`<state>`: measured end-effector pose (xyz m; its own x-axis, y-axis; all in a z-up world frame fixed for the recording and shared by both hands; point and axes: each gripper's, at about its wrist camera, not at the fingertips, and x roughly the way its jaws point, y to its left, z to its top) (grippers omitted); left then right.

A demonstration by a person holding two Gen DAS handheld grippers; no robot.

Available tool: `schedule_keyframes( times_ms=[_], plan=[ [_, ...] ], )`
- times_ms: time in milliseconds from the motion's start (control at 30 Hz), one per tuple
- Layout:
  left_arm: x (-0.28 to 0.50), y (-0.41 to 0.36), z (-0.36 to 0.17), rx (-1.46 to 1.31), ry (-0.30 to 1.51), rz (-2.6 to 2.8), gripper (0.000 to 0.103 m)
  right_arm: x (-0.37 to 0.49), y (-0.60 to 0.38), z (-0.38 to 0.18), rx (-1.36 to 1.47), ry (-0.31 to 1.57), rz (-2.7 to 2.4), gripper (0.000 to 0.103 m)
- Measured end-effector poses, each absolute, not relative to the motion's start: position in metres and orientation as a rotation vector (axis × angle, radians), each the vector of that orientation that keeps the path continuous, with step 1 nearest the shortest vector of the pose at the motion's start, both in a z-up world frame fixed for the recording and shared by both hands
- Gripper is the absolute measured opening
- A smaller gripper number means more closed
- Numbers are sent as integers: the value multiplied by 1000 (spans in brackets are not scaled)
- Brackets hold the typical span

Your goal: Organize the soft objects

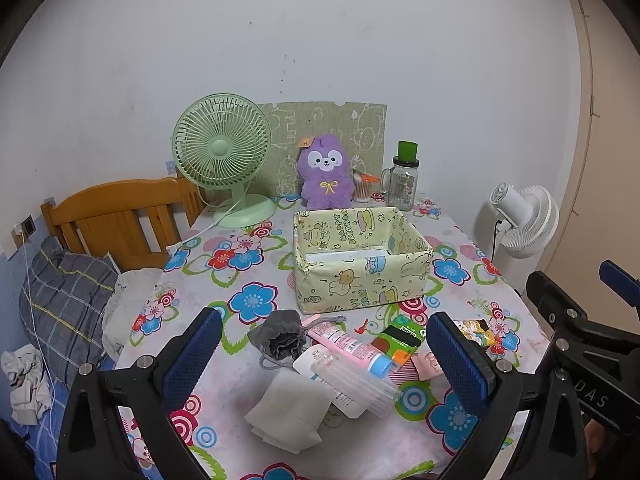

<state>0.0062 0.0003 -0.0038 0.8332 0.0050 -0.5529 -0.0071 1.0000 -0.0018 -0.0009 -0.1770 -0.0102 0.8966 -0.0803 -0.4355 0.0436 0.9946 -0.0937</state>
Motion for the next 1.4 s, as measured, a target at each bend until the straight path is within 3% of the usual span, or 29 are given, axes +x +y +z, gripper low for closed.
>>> schedule_keyframes(
  times_ms=[1400],
  plan=[
    [-6,4,0,-5,564,24,103,-11,-177,-5,-60,462,-37,103]
  ],
)
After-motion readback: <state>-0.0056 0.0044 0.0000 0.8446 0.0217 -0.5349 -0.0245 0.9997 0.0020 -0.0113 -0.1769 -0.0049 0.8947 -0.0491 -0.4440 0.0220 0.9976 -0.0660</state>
